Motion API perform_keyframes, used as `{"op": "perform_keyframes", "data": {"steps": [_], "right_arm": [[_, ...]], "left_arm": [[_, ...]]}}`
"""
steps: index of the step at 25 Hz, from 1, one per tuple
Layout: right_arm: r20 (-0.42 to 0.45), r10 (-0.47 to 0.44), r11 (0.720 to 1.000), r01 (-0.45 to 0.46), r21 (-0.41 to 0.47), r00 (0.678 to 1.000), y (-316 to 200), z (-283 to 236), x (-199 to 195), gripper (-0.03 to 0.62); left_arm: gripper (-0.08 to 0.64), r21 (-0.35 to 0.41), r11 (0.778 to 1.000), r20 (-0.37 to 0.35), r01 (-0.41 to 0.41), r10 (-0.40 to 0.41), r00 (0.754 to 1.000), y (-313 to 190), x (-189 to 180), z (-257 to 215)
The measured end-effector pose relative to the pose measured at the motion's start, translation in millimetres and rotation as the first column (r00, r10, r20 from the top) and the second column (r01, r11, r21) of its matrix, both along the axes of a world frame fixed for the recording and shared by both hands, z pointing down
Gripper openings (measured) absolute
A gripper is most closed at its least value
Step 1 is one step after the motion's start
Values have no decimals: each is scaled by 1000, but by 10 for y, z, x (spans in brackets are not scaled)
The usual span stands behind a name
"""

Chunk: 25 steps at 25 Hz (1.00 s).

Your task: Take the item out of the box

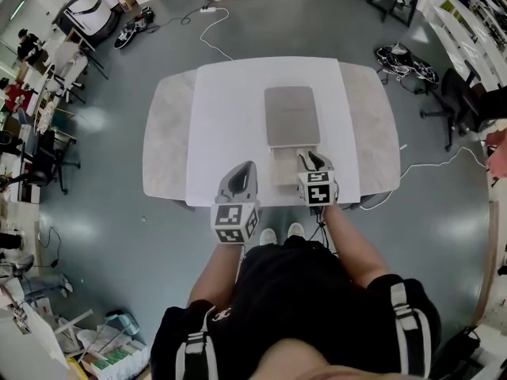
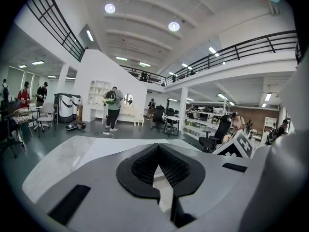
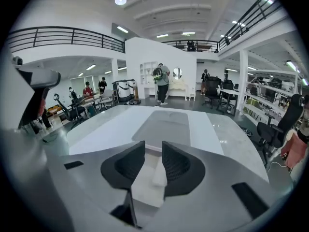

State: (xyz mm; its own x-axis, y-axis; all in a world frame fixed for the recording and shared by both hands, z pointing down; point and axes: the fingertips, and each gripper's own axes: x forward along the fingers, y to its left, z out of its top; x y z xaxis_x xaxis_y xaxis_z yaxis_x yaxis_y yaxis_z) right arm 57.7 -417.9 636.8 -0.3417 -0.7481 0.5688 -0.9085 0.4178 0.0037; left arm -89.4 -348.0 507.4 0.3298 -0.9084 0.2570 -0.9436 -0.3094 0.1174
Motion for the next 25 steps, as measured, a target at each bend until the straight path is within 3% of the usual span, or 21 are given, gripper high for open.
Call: {"op": "perform_keyframes", "data": {"steps": [8, 16, 18, 19, 23, 24, 25], "right_arm": [[-53, 0, 984, -9, -179, 999, -191, 525, -77, 100], [-110, 26, 925, -66, -373, 994, -226, 961, -86, 103], [-189, 41, 921, -111, -373, 981, -281, 997, 2, 106], [-189, 39, 920, -109, -375, 981, -311, 1009, -24, 106], [25, -30, 907, 38, -420, 999, -401, 1105, -493, 112], [-1, -33, 903, 29, -429, 999, -431, 1146, -454, 114], [-82, -24, 900, -14, -435, 996, -463, 1192, -314, 117]], "left_arm": [[5, -23, 998, 2, 56, -56, 998, -4, -205, 56], [5, -36, 993, 1, 109, -109, 994, -12, -420, 99], [5, -39, 993, -1, 116, -116, 993, -17, -476, 119], [5, -42, 992, -1, 118, -118, 993, -24, -498, 130], [5, -50, 992, -2, 120, -120, 993, -73, -510, 152], [5, -50, 992, -2, 119, -119, 993, -83, -506, 148], [5, -50, 992, -2, 119, -119, 993, -91, -506, 142]]}}
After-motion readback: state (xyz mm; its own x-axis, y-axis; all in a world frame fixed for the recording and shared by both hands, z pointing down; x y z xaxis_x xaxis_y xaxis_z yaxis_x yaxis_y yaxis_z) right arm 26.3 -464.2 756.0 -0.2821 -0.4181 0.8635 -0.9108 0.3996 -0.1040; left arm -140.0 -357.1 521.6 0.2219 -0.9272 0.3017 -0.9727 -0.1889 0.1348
